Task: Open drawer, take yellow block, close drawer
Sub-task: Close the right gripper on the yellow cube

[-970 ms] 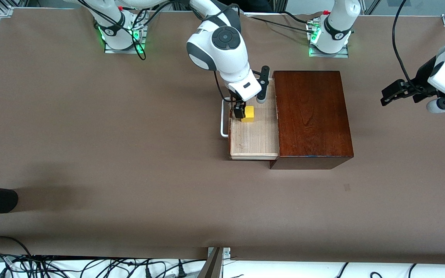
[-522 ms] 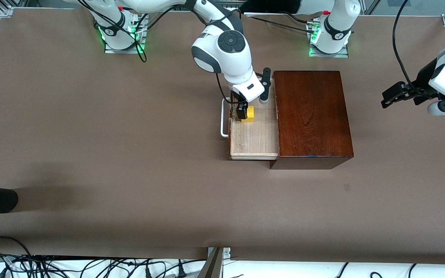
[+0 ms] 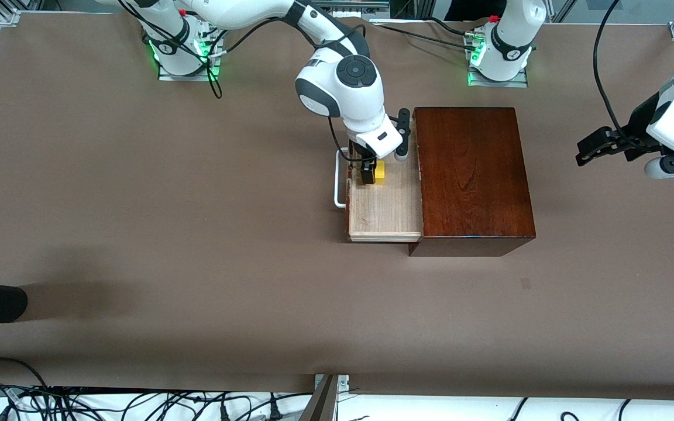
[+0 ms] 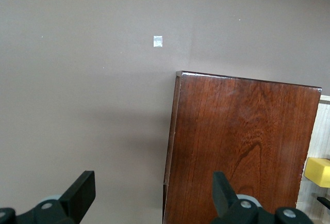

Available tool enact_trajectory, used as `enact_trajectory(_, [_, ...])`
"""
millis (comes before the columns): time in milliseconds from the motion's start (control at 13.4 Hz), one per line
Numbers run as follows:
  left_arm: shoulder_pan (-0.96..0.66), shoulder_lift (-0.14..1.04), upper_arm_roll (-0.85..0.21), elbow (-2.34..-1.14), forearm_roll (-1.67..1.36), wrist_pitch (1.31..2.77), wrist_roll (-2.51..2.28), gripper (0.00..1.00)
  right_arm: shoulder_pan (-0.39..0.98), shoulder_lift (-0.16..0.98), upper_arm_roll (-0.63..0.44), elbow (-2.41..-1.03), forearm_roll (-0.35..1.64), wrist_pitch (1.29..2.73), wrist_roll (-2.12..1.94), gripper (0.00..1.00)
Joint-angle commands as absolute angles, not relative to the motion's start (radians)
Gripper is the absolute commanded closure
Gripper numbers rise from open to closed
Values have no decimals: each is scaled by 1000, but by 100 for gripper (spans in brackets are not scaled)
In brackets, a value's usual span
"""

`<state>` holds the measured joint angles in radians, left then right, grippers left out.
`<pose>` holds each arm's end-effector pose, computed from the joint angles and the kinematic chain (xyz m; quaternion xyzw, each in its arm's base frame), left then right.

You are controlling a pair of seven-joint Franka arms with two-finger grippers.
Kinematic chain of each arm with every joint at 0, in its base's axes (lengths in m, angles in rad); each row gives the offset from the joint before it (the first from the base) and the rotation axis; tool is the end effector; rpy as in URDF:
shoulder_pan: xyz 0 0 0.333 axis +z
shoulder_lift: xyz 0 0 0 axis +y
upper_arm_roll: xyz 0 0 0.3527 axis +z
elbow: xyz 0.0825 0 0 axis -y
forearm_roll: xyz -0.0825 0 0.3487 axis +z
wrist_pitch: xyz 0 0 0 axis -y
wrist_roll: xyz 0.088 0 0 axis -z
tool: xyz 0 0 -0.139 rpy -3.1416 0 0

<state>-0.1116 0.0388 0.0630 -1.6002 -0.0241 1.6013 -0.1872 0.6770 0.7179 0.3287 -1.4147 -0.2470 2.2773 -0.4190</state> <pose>0.5315 -0.0298 0.5986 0.9973 0.0698 -0.0199 0.0085 0.4522 0.5879 0.3226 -0.7379 -0.6686 -0.0879 0.0290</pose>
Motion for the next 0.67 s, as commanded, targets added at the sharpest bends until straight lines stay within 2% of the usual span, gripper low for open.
enact_trajectory(0, [-106,55,61,-1568,-32,1594,-167,0,699,745,311,-1387,-273,2296,-405,0])
enact_trajectory(149, [-104,57,61,-1568,-32,1594,-167,0,701,752,305,-1387,-276,2307,-405,3])
enact_trajectory(224, [-106,60,61,-1566,-32,1594,-167,0,701,755,301,-1387,-279,2313,-405,16])
enact_trajectory(299, [-106,60,61,-1565,-32,1594,-167,0,701,756,301,-1388,-287,2321,-406,37])
enact_trajectory(373, [-104,66,61,-1553,-32,1594,-167,0,701,758,301,-1388,-288,2321,-407,64])
enact_trajectory(597, [-104,74,61,-1542,-32,1592,-167,0,701,755,299,-1385,-293,2313,-413,67])
